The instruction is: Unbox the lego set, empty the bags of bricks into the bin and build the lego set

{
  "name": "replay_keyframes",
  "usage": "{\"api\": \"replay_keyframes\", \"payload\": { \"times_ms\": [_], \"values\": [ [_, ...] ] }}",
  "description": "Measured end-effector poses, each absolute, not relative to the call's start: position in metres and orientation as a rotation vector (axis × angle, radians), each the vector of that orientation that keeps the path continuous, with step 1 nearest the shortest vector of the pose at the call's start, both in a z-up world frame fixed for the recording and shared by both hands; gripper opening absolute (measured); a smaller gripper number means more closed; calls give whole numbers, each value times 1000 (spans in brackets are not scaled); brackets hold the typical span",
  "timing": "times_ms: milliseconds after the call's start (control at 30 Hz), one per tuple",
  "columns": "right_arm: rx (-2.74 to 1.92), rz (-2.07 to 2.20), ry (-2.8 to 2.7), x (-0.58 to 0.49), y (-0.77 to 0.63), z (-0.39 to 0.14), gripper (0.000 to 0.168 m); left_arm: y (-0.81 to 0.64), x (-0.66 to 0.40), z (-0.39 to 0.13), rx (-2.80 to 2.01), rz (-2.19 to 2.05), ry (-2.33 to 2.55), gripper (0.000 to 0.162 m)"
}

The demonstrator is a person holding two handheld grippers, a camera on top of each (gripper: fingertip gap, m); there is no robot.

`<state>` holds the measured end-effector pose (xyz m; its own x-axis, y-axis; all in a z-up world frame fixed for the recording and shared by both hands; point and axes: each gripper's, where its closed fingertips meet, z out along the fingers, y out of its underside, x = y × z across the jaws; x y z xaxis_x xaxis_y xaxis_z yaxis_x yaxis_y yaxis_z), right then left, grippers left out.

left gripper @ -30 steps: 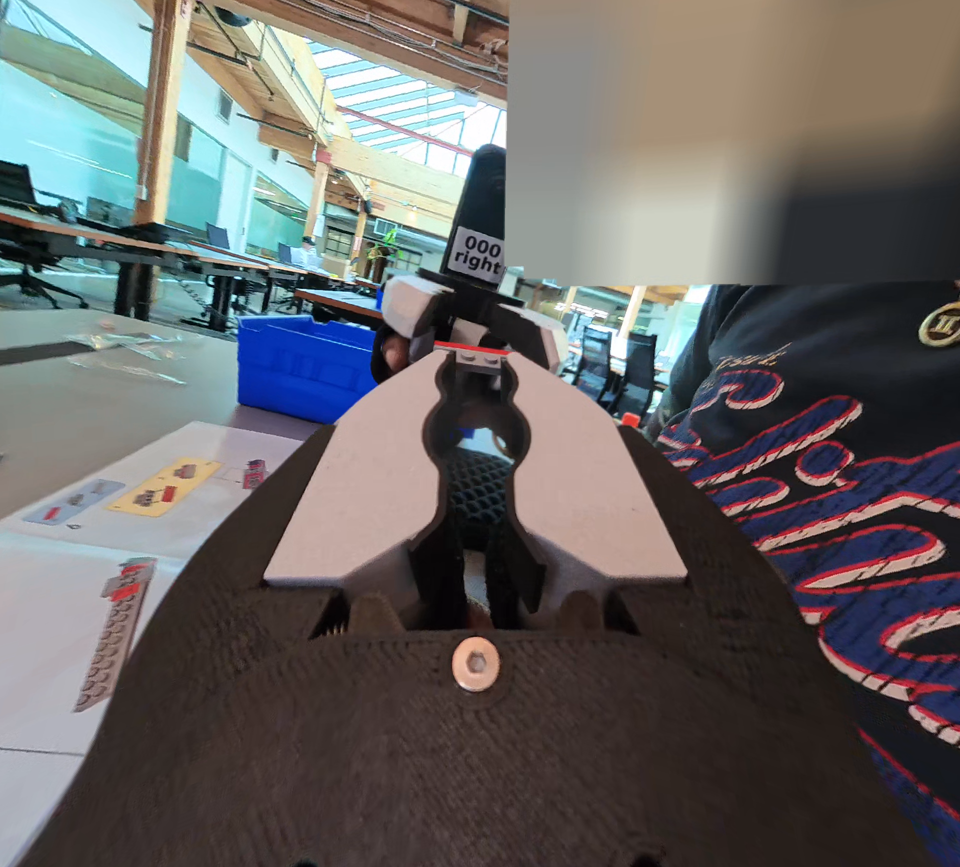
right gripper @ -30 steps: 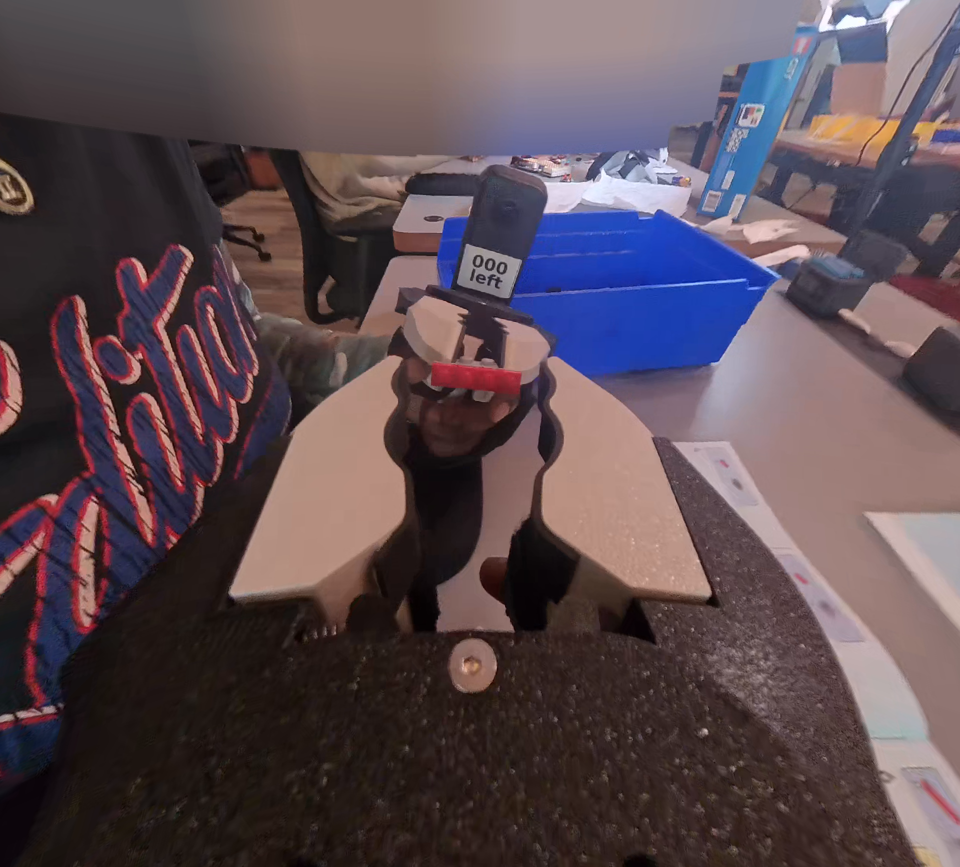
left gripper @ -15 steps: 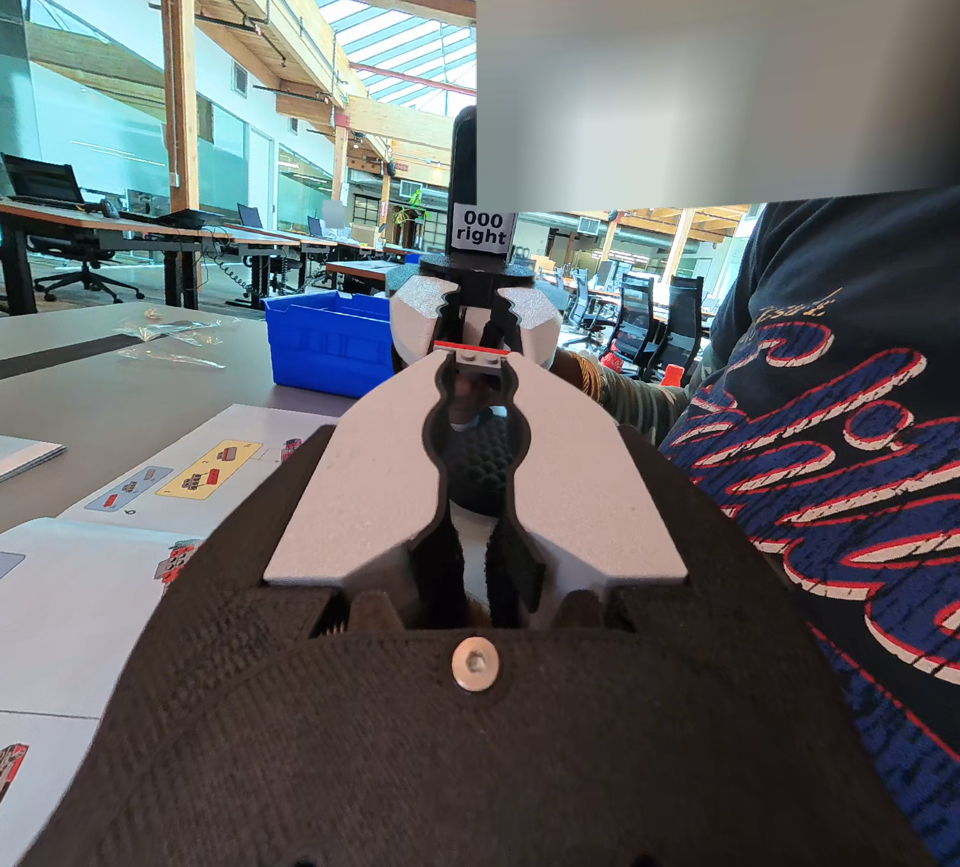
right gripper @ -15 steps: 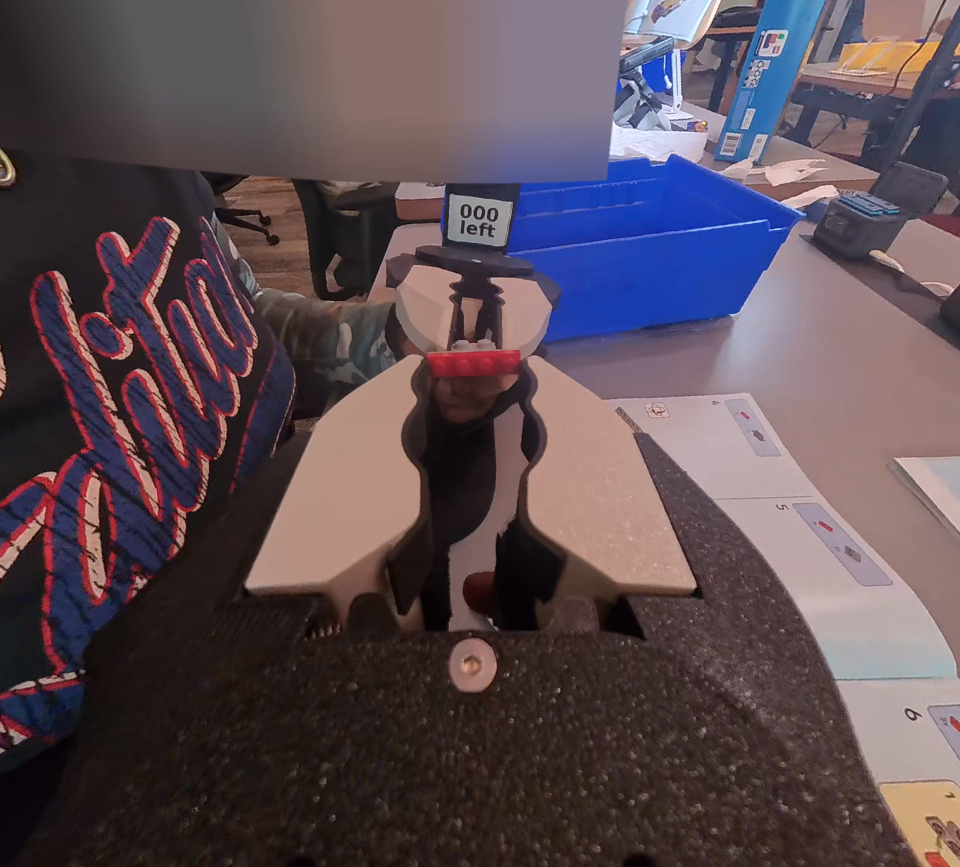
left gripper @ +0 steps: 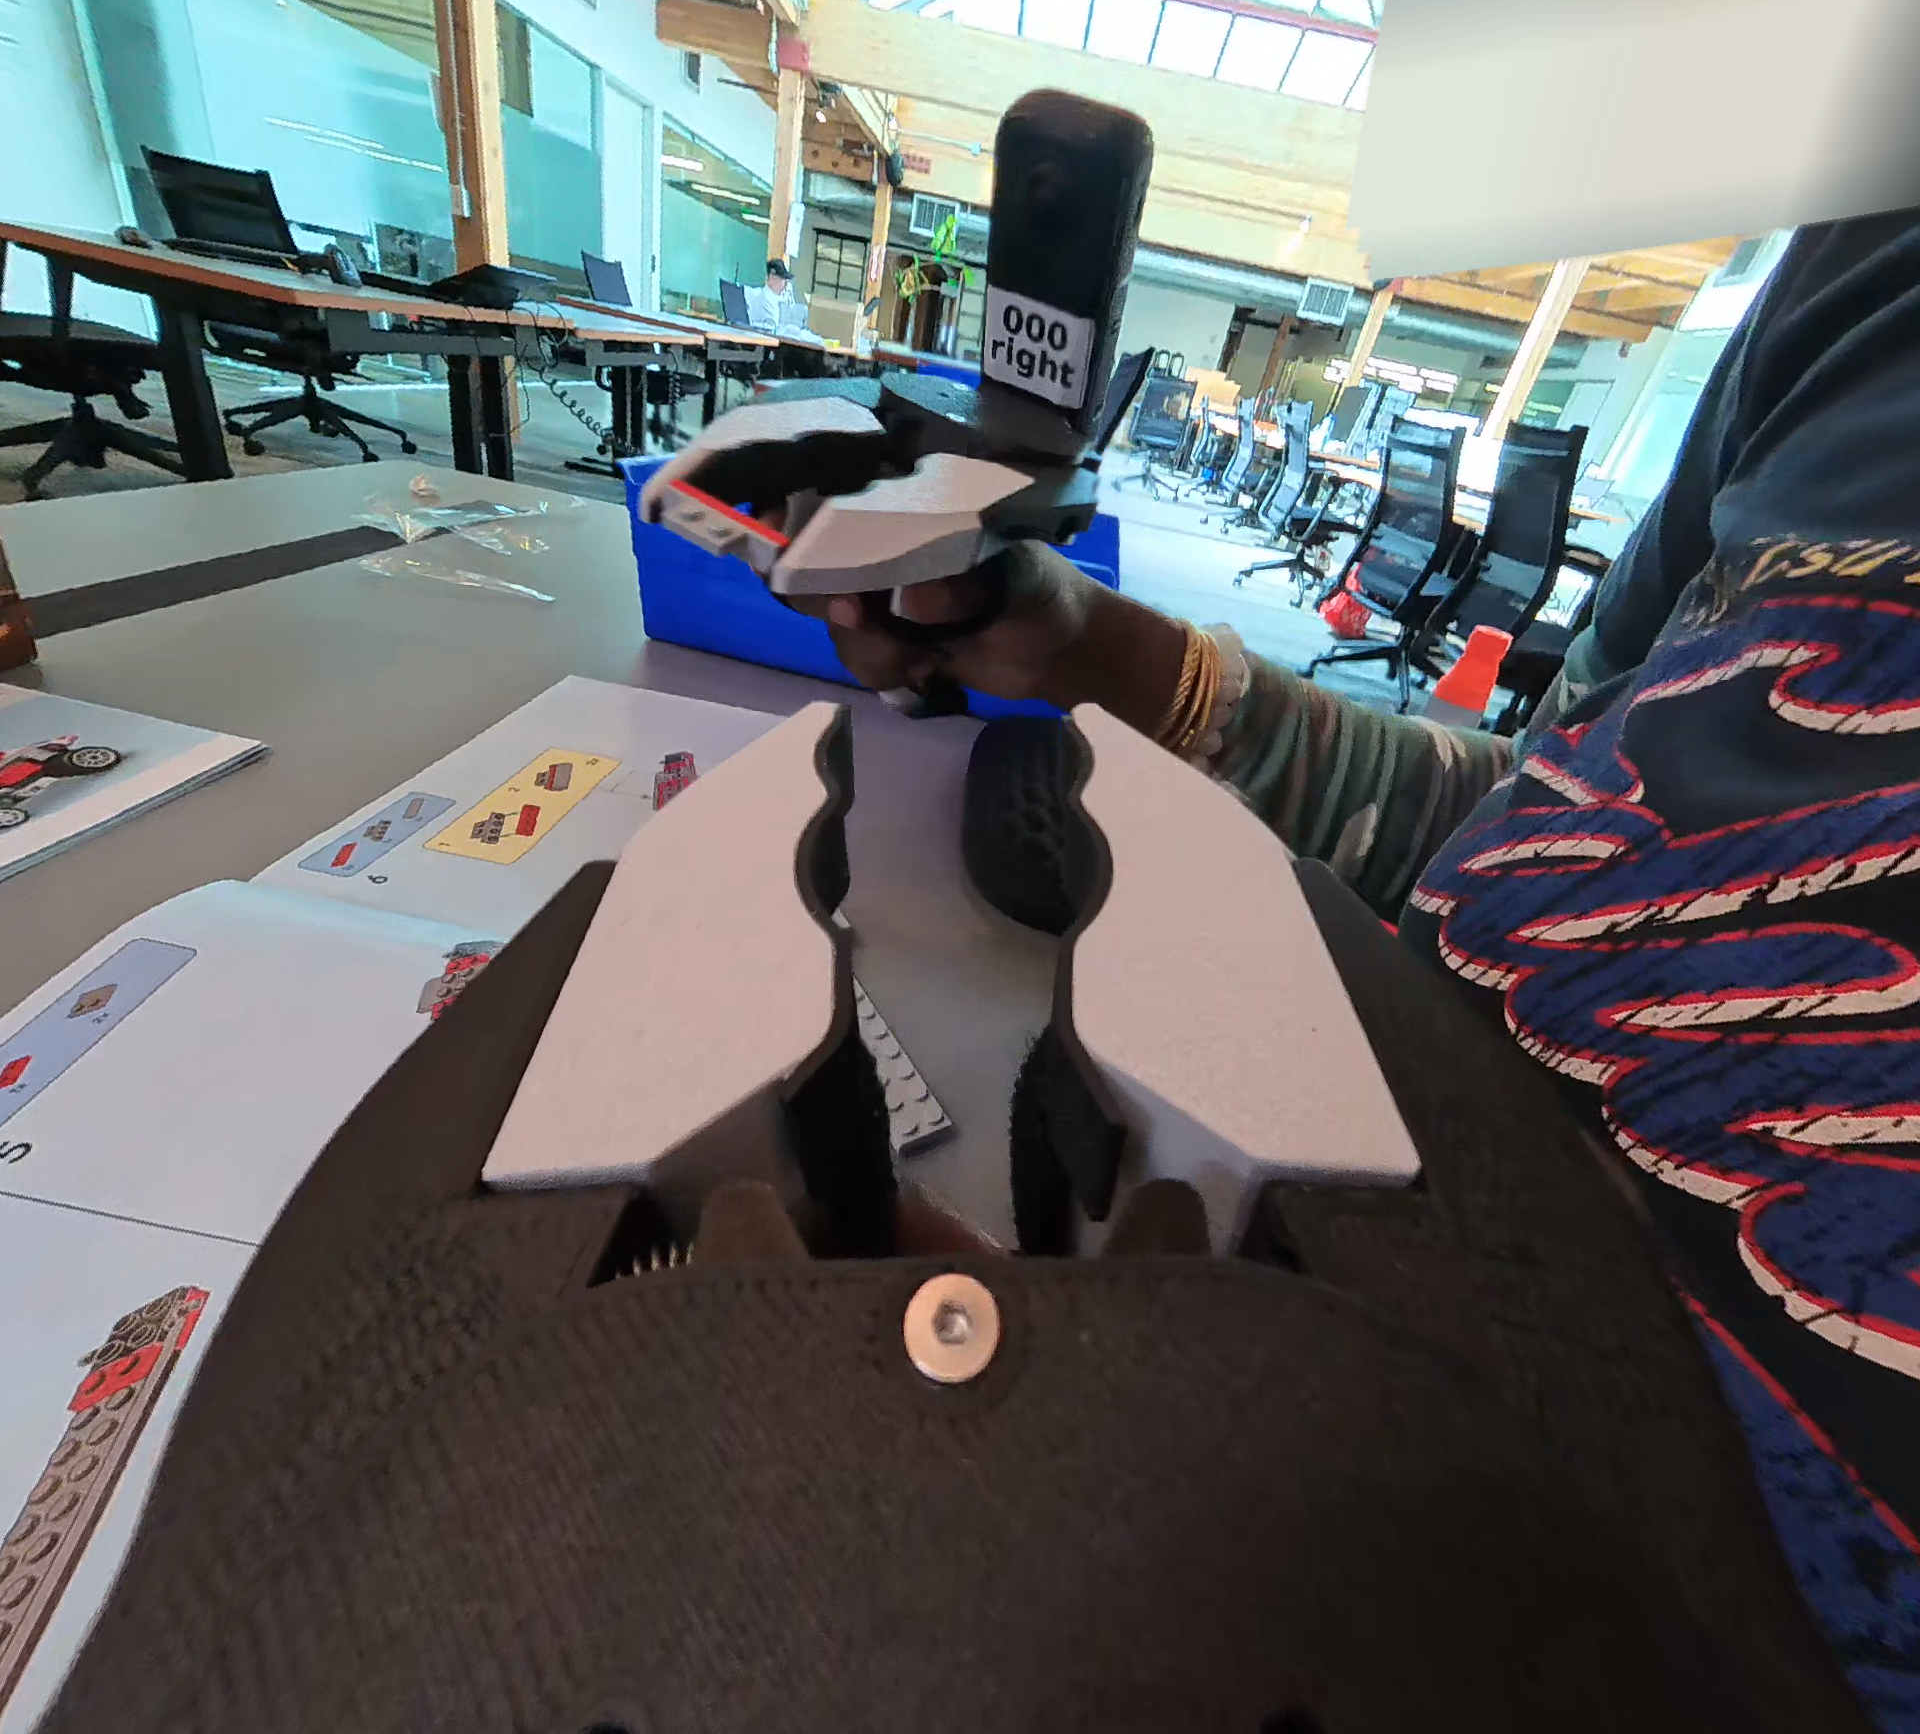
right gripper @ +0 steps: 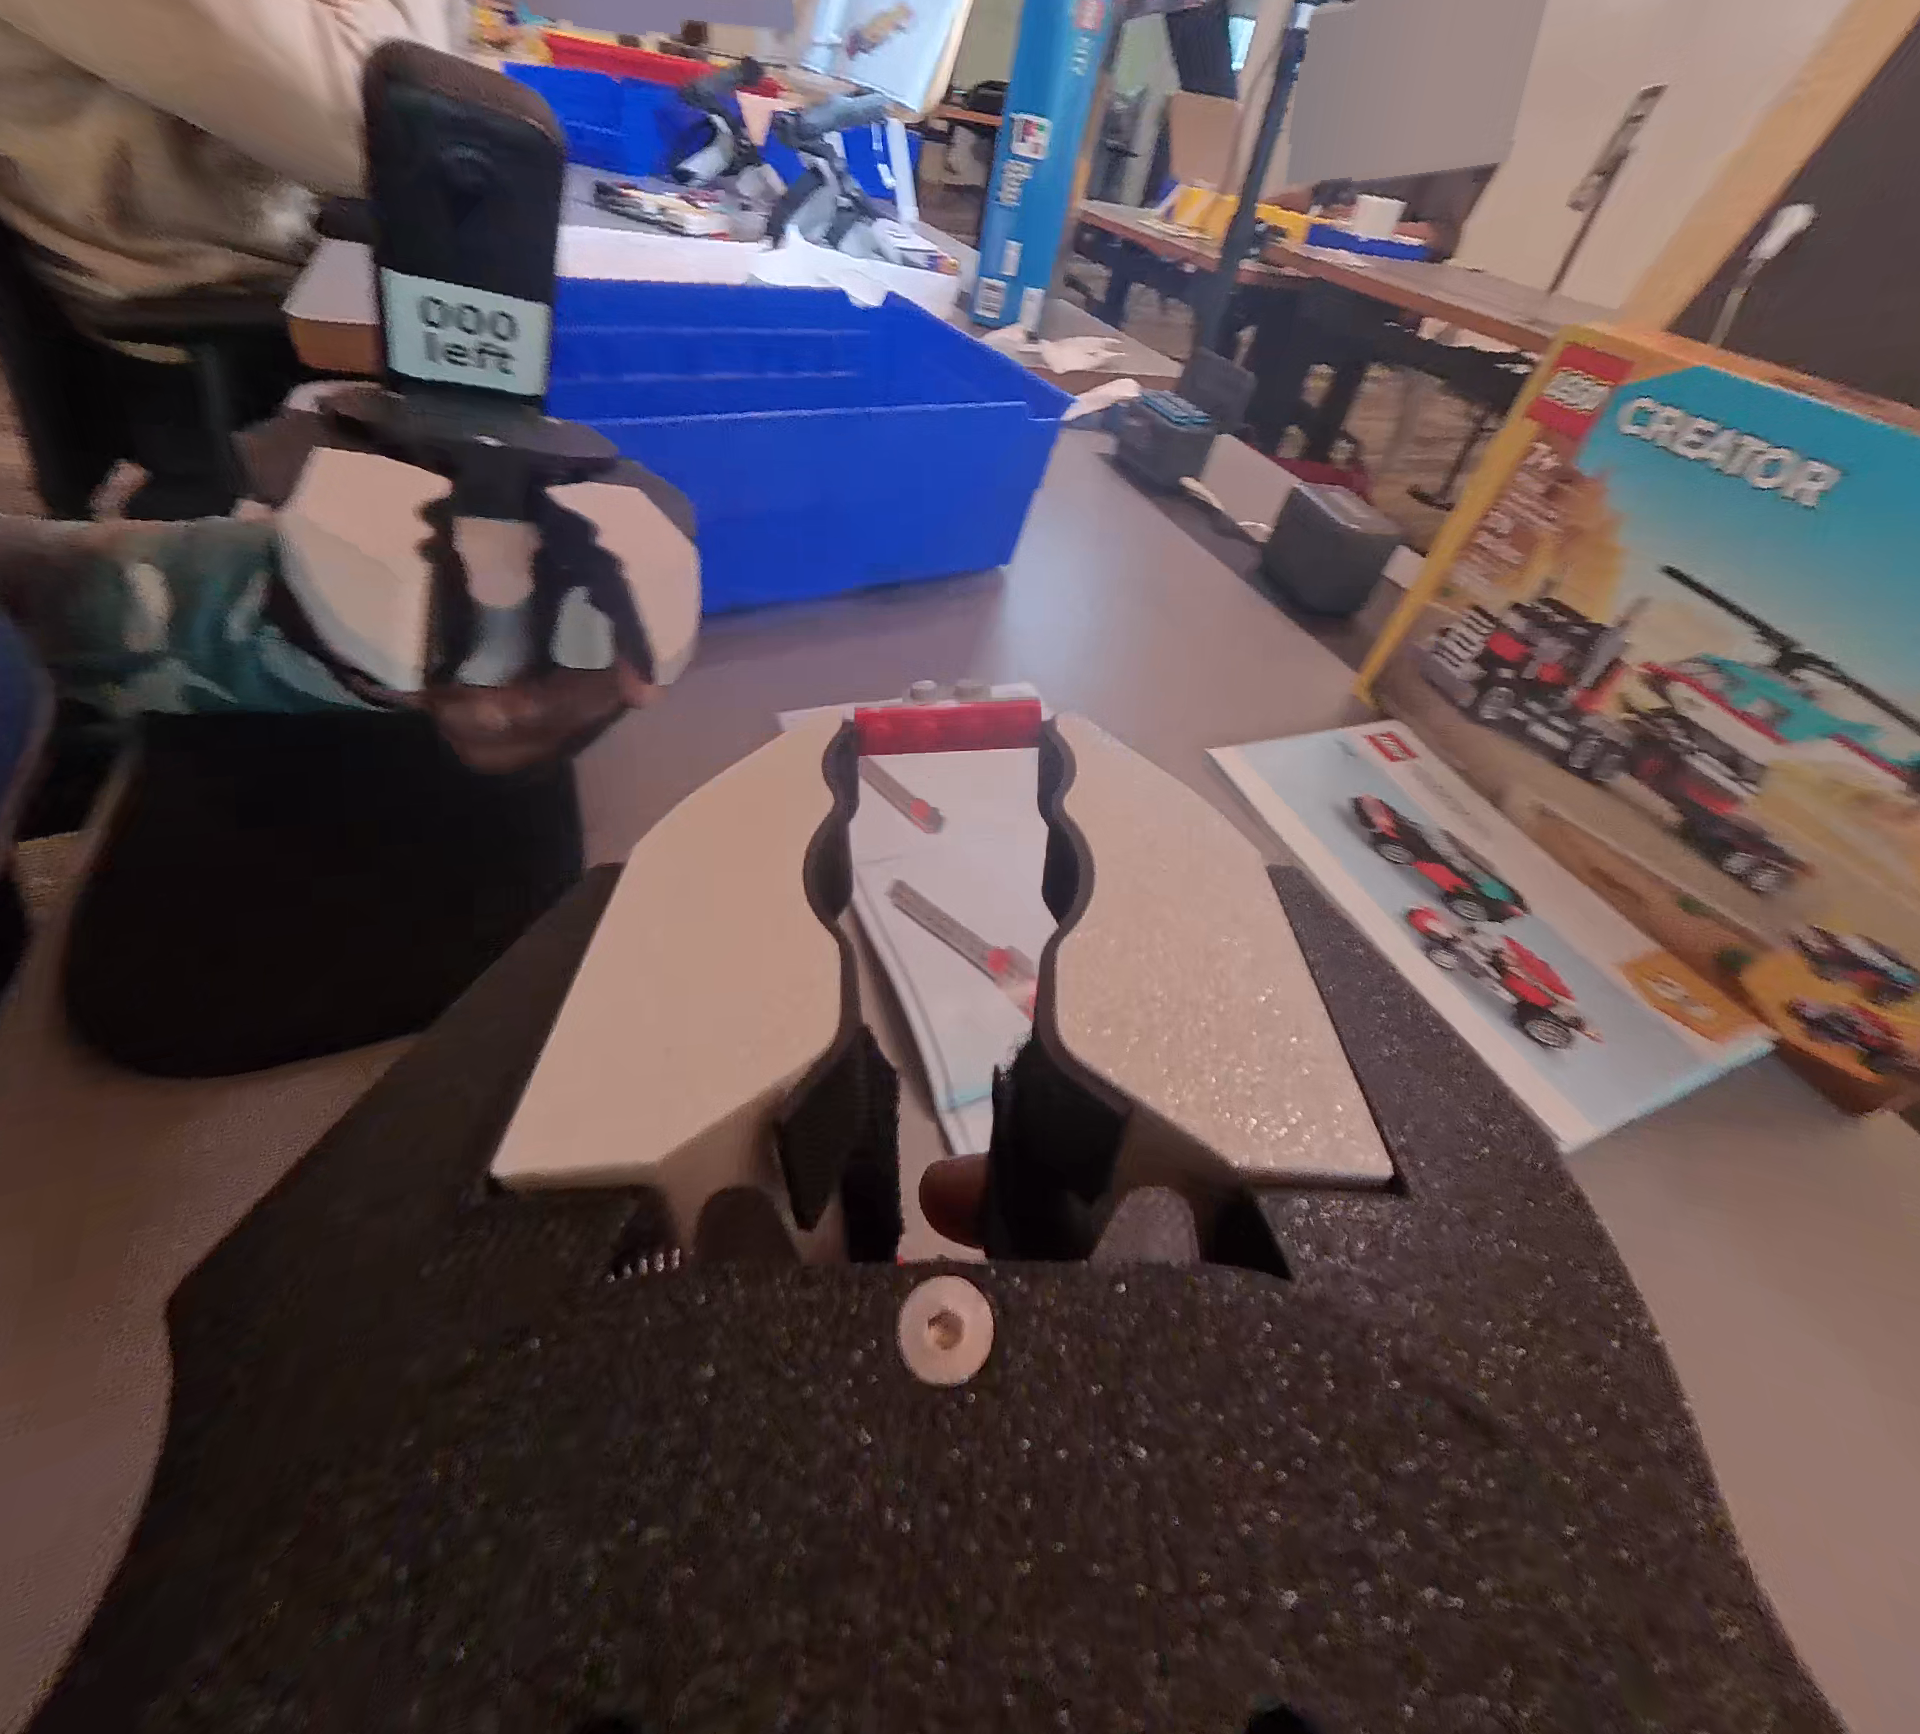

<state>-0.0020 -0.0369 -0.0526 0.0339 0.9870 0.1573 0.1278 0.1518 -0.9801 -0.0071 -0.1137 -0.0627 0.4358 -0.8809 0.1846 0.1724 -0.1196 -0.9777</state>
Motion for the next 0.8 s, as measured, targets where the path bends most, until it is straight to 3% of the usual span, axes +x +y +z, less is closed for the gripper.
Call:
{"api": "replay_keyframes", "payload": {
  "times_ms": [233,800],
  "values": [
    [-1173,959,-1255,3,-17,-65,33,-114,1,-72,-1452,-1027,735,40],
    [-1078,1428,-1365,3,-56,-76,33,-110,-8,-68,-1434,-1065,657,40]
  ]
}}
